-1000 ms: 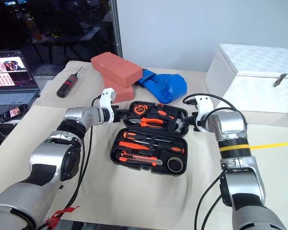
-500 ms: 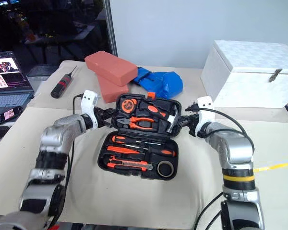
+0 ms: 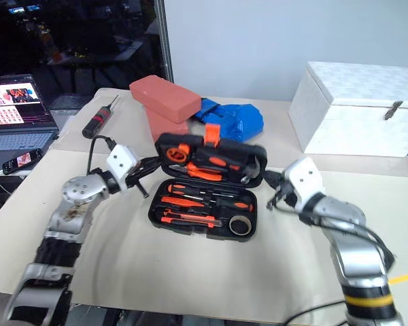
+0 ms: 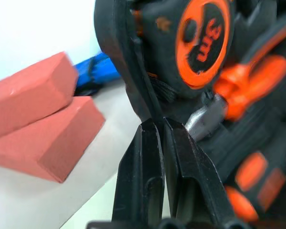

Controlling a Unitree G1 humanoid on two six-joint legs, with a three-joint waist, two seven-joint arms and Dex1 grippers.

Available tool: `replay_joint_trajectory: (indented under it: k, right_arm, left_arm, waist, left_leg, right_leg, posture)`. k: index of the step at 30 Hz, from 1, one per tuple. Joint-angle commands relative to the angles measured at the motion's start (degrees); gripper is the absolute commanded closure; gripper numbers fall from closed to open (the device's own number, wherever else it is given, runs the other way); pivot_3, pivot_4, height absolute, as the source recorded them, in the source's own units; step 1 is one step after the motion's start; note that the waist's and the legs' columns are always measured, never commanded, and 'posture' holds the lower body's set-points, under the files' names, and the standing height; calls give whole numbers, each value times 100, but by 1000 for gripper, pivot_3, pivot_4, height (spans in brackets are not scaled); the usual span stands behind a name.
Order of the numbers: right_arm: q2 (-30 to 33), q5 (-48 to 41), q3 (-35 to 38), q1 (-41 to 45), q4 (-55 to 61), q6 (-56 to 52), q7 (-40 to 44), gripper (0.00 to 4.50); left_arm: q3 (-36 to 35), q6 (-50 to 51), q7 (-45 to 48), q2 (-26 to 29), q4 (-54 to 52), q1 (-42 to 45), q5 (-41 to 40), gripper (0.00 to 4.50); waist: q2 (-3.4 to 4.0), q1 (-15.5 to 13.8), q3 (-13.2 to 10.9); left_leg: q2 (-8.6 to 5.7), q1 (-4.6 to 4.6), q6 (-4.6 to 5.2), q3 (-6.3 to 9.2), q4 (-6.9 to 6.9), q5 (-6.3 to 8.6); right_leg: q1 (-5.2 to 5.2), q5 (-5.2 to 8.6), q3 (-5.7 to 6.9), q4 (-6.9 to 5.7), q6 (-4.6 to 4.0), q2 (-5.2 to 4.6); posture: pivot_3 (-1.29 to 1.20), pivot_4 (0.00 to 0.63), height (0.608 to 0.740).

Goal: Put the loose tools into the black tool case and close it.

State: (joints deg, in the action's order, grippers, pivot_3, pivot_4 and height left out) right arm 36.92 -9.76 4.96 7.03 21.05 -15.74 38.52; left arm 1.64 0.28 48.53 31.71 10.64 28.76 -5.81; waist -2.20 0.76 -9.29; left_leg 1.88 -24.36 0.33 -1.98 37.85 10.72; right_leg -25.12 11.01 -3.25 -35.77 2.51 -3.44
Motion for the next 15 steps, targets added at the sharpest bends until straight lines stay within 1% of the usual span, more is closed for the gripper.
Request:
replay_joint_trajectory:
  k: [1, 2, 3, 4, 5, 6, 7, 8, 9, 10, 12, 13, 14, 15]
  right_arm:
    - [367, -28, 17, -704, 595, 420, 506, 4158]
    - [450, -35, 80, -840, 631, 472, 557, 3802]
    - [620, -25, 292, -1066, 760, 396, 610, 3556]
    - [808, -86, 516, -1303, 906, 246, 737, 3211]
    - [1100, -55, 884, -1699, 1043, 76, 979, 2863]
    - [1347, -49, 1209, -2044, 1163, -119, 1191, 2821]
    - [1491, -285, 1517, -2347, 1343, -286, 1478, 2821]
    - [1538, -680, 1784, -2566, 1558, -577, 1660, 2821]
    - [1542, -1065, 1934, -2672, 1732, -801, 1759, 3044]
    - [1526, -1407, 1951, -2755, 1965, -998, 1812, 3366]
    - [1531, -1701, 1756, -2804, 2290, -1285, 1806, 3923]
    - [1539, -1699, 1449, -2768, 2422, -1342, 1779, 4420]
    - [1463, -1726, 984, -2593, 2532, -1555, 1622, 4500]
    - [1426, -1688, 548, -2426, 2600, -1749, 1487, 4500]
  left_arm:
    - [-74, 1825, 1533, 865, -879, -448, -1263, 3788]
    - [-122, 2064, 1782, 1110, -1004, -556, -1427, 3499]
    - [-204, 2338, 2105, 1580, -879, -660, -1472, 3114]
    - [-323, 2647, 2326, 1958, -679, -664, -1551, 2697]
    - [-439, 3325, 2768, 2493, -429, -573, -1815, 2307]
    - [-535, 3665, 3290, 2948, -368, -598, -2065, 1919]
    - [-606, 3980, 3604, 3201, -449, -504, -2341, 1648]
    - [-636, 4313, 3885, 3392, -599, -406, -2658, 1241]
    - [-618, 4479, 4035, 3459, -761, -333, -2860, 861]
    - [-601, 4595, 4057, 3427, -926, -257, -3011, 848]
    - [-556, 4723, 4044, 3320, -1197, -171, -3174, 1166]
    - [-505, 4791, 4062, 3255, -1402, -138, -3275, 1492]
    - [-440, 4775, 4027, 3140, -1646, -139, -3335, 1755]
    - [-370, 4743, 3987, 3039, -1843, -141, -3360, 2220]
  waist:
    - [-3, 36, -1]
    - [-3, 66, -1]
    - [-2, 88, -2]
    - [0, 100, -6]
    - [2, 108, -13]
    - [-5, 105, -22]
    - [-13, 103, -27]
    - [-18, 99, -31]
    - [-29, 72, -31]
    - [-28, 30, -30]
    - [-9, -9, -22]
    - [-3, -12, -22]
    - [-5, -10, -22]
    - [-18, -2, -24]
  left_leg:
    - [6, 14, -1, -3, 0, 0]
    - [9, 24, -2, -6, 0, 1]
    - [12, 40, -3, -11, -1, 1]
    - [15, 62, -4, -13, -6, 2]
    - [15, 68, -11, -13, -6, 7]
    - [16, 63, -53, -13, -6, 32]
    - [15, 53, -54, -13, -5, 32]
    - [16, 49, -55, -13, -5, 32]
    - [17, 47, -54, -13, -6, 32]
    - [22, 52, -55, -10, -6, 33]
    - [31, 55, -59, -9, -6, 35]
    - [30, 56, -60, -10, -6, 36]
    - [28, 56, -60, -11, -6, 36]
    - [24, 56, -60, -12, -6, 36]
  right_leg:
    - [15, 20, 0, -2, -26, 0]
    - [17, 35, 0, -3, -53, 0]
    - [26, 41, -2, -7, -64, -1]
    - [42, 46, -2, -7, -72, -3]
    - [42, 49, -3, -11, -77, -6]
    - [33, 51, -3, -11, -80, -6]
    - [18, 52, -2, -23, -82, -5]
    - [9, 53, -2, -27, -84, -5]
    - [7, 56, -1, -24, -88, -4]
    - [16, 58, 7, -21, -90, -5]
    - [26, 61, 9, -5, -86, -10]
    - [30, 63, 8, -4, -83, -12]
    - [31, 63, 6, -4, -82, -13]
    - [30, 63, 6, -4, -83, -8]
  posture:
    - [0, 150, 740]
    - [0, 150, 740]
    - [0, 150, 740]
    - [0, 150, 740]
    - [0, 150, 740]
    - [0, 150, 740]
    - [0, 150, 740]
    - [0, 150, 740]
    - [0, 150, 740]
    - [0, 150, 740]
    - [0, 150, 740]
    - [0, 150, 740]
    - [0, 150, 740]
    - [0, 150, 740]
